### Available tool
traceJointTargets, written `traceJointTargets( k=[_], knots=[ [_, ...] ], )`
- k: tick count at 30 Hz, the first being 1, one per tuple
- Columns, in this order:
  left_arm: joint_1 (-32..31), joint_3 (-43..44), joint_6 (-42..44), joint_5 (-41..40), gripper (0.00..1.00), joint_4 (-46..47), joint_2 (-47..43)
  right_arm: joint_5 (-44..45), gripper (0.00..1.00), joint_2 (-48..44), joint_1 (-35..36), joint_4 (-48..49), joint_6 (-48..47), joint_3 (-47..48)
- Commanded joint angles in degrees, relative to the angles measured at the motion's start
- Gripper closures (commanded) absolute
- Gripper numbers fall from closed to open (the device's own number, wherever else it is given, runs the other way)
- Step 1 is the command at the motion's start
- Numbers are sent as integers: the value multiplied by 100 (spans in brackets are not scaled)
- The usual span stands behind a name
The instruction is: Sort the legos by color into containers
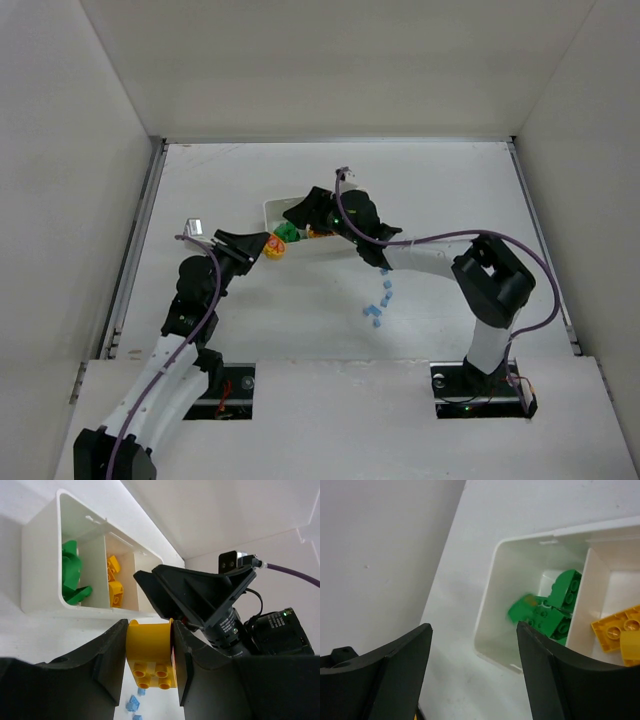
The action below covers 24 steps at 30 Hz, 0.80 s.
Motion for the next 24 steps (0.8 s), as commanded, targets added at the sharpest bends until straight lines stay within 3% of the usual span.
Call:
traceJointTargets(
  k=[1, 6, 10, 13, 18, 24],
  knots=[
    [35, 330, 215, -19, 90, 222, 100, 178, 25, -167, 40, -63, -176, 163],
    [-193, 550, 514, -361, 90, 310, 609, 494, 36, -1001, -65, 183, -316, -679],
    [-702, 918, 900, -940, 90, 451, 1320, 863, 64, -1914, -153, 307, -448, -1672],
    [-1255, 1366, 1374, -1590, 89, 504, 2058, 1179, 75, -2548, -162, 219, -536, -2349],
    [-1871, 2201, 2227, -2417, 88, 521, 3245, 1584, 74, -3532, -162, 70, -589, -3317],
    [-1934, 3080, 2764, -2700, 87, 679, 4493, 1953, 66, -4403, -57, -264, -676, -4020]
  ],
)
